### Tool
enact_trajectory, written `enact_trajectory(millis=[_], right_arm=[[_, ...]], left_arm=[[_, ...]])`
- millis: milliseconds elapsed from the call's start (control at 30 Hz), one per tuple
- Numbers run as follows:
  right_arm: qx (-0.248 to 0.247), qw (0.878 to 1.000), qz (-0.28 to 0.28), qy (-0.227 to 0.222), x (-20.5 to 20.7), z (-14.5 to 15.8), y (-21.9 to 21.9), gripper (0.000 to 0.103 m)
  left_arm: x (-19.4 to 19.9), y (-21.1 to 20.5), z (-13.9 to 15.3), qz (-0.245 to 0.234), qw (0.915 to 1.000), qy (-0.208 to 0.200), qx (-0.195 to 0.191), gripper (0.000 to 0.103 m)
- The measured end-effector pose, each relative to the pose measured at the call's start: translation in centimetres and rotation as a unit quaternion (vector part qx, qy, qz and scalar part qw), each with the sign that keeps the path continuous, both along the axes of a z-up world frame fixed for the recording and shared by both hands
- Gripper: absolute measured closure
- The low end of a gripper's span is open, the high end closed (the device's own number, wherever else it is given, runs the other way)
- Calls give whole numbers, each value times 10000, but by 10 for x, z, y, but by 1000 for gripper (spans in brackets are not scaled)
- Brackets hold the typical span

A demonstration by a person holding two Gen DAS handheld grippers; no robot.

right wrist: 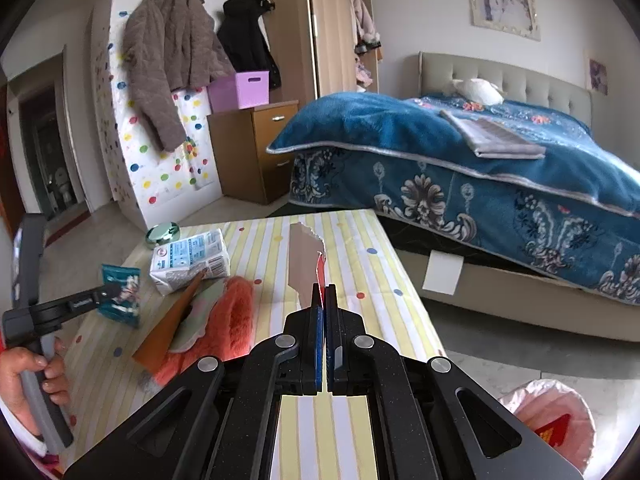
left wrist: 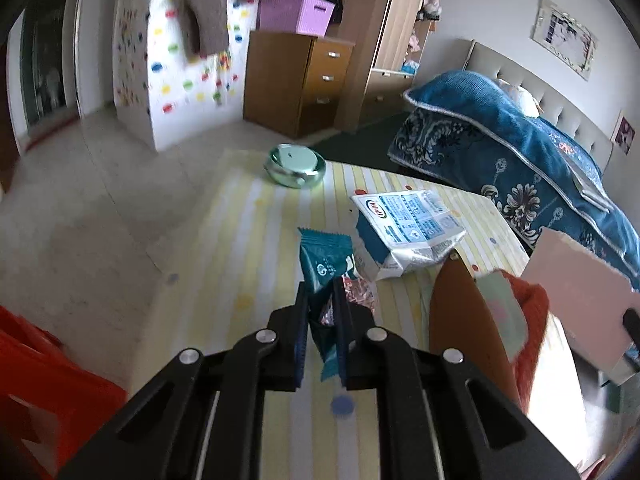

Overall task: Collect trash
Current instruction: 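Carry the white card and teal packet over the wastebasket and open both grippers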

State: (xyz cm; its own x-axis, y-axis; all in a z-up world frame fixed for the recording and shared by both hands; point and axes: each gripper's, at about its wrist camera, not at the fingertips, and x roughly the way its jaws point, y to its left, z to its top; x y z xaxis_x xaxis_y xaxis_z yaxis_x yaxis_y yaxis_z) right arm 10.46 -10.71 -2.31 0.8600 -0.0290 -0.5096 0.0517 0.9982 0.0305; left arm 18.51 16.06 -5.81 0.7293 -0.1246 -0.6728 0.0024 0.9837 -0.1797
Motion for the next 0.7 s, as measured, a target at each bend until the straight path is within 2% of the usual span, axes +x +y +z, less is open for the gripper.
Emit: enact_trajectory(millis=[100, 300, 500, 700], right_arm=[[22, 10000, -11, -37, -17, 5, -4, 103], [74, 9999, -60, -55, -54, 10, -16, 103], [130, 9997, -216, -46, -92, 13, -37, 102], [175, 9987, -488, 12, -131, 8, -70, 102]], left_arm=[[-24, 1, 13, -35, 9998, -162, 77, 93], [-75, -35, 36, -485, 9970, -538, 260, 93], [-105, -91, 50, -1123, 9903, -765, 279, 93], [-121, -165, 42, -1874, 9791, -718, 344, 93]])
